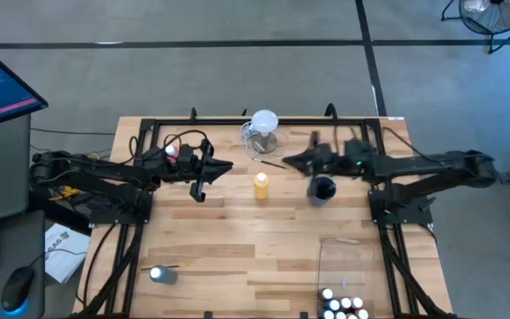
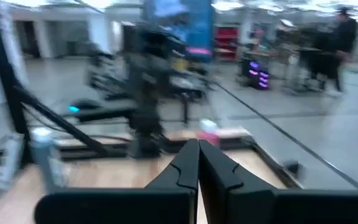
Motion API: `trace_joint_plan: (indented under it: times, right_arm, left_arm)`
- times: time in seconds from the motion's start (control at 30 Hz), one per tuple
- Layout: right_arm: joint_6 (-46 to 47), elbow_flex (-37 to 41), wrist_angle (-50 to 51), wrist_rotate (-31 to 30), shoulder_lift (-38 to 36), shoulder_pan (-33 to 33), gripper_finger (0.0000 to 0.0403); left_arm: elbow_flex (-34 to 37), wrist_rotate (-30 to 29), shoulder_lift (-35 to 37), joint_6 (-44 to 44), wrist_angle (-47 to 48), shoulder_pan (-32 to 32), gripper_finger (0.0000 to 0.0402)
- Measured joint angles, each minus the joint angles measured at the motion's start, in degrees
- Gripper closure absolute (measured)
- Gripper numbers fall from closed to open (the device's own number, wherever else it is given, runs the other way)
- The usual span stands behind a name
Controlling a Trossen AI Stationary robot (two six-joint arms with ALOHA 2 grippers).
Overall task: Pick & Place Paint Supplies
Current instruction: Put the large yellow paint bottle into the bin
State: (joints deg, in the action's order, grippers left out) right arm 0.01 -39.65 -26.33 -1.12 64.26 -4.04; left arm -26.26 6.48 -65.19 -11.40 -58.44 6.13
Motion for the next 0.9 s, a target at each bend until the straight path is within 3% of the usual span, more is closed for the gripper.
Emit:
trace_joint_plan:
  times: [0.07, 0.2, 0.3, 0.77, 0.9]
  right_arm:
    - [-0.58, 3.63, 1.51, 0.64, -4.21, -1.73, 0.0403]
    - [-0.77, 8.01, 6.74, 7.73, -10.12, -4.43, 0.0403]
    - [-0.50, 10.02, 7.10, 8.50, -12.20, -5.06, 0.0403]
    - [-2.31, 21.63, -5.38, 9.10, -14.30, -8.68, 0.0403]
    - [-1.23, 23.33, -5.40, 13.75, -17.35, -11.50, 0.0403]
  left_arm:
    - [0.00, 0.00, 0.00, 0.00, -0.01, 0.00, 0.0402]
    - [0.00, 0.02, 0.00, 0.10, 0.03, 0.11, 0.0402]
    - [0.00, 0.02, 0.00, 0.50, 0.02, 0.64, 0.0402]
    - [-0.02, 1.73, 0.00, 0.48, 0.69, 2.75, 0.0402]
    - [-0.02, 1.75, 0.00, 0.47, 0.73, 2.75, 0.0402]
